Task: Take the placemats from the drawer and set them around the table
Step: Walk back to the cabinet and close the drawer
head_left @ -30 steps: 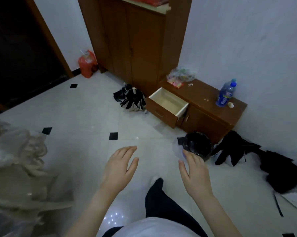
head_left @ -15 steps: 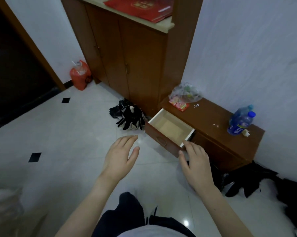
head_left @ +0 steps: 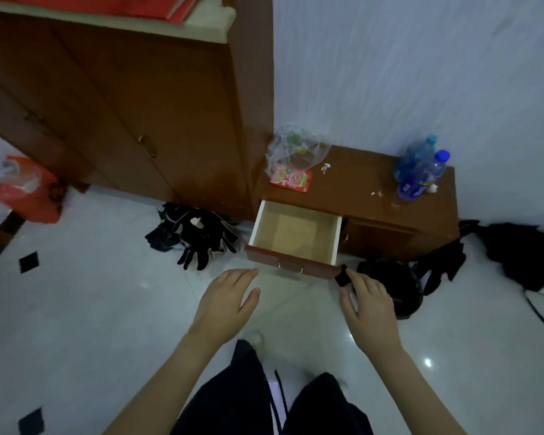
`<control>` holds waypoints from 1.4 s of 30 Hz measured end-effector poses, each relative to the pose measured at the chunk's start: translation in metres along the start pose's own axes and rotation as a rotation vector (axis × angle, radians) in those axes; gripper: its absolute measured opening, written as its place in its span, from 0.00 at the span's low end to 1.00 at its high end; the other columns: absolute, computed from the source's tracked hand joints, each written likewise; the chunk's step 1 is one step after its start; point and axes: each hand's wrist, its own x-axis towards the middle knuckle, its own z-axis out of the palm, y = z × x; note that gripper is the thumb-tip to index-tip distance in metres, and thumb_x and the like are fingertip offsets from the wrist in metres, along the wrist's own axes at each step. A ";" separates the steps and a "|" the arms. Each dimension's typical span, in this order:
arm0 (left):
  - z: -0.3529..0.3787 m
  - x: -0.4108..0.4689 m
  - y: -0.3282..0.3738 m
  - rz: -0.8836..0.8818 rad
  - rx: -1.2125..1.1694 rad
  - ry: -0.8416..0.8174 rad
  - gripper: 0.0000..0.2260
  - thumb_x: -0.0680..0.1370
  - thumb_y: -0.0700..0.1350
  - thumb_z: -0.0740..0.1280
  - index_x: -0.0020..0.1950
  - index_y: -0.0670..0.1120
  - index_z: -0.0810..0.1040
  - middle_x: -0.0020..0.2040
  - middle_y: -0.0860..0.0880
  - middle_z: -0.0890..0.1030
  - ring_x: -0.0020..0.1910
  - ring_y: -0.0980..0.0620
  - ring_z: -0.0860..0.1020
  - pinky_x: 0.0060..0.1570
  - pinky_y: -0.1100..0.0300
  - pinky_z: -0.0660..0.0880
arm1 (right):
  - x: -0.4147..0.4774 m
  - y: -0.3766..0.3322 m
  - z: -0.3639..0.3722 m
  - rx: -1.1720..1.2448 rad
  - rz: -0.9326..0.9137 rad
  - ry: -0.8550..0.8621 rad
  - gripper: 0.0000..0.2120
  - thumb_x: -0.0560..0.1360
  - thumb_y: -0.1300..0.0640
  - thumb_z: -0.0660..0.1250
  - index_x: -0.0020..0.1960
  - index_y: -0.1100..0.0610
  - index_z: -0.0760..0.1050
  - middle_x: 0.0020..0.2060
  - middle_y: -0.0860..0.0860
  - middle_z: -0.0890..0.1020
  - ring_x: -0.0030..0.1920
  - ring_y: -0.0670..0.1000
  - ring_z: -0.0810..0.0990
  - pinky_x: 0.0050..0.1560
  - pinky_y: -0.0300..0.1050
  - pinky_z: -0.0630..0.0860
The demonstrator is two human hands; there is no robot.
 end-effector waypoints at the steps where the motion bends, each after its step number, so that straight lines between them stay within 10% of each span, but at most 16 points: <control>1: -0.003 0.015 -0.011 0.032 0.002 -0.013 0.22 0.80 0.54 0.55 0.66 0.44 0.77 0.59 0.48 0.81 0.58 0.50 0.76 0.58 0.58 0.72 | 0.008 -0.006 0.005 0.001 0.017 0.018 0.26 0.78 0.44 0.51 0.70 0.55 0.71 0.62 0.52 0.78 0.63 0.55 0.74 0.63 0.55 0.72; 10: 0.036 0.114 -0.069 0.122 0.018 -0.056 0.25 0.79 0.56 0.55 0.70 0.43 0.72 0.66 0.47 0.76 0.65 0.47 0.72 0.65 0.56 0.67 | 0.081 -0.017 0.069 -0.043 0.056 0.047 0.26 0.77 0.42 0.55 0.68 0.56 0.71 0.63 0.53 0.77 0.65 0.56 0.72 0.66 0.57 0.70; 24: 0.331 0.191 -0.205 0.235 0.111 0.061 0.26 0.78 0.62 0.58 0.68 0.46 0.73 0.65 0.48 0.76 0.66 0.48 0.71 0.73 0.49 0.58 | 0.165 0.136 0.341 -0.144 -0.086 0.156 0.26 0.75 0.38 0.60 0.65 0.53 0.75 0.57 0.50 0.80 0.58 0.55 0.75 0.58 0.54 0.72; 42: 0.422 0.236 -0.259 0.430 0.095 0.508 0.16 0.79 0.60 0.61 0.55 0.50 0.80 0.47 0.54 0.80 0.49 0.53 0.75 0.49 0.60 0.63 | 0.210 0.192 0.428 -0.004 -0.299 0.586 0.14 0.75 0.43 0.63 0.53 0.49 0.79 0.46 0.46 0.78 0.46 0.51 0.74 0.49 0.46 0.64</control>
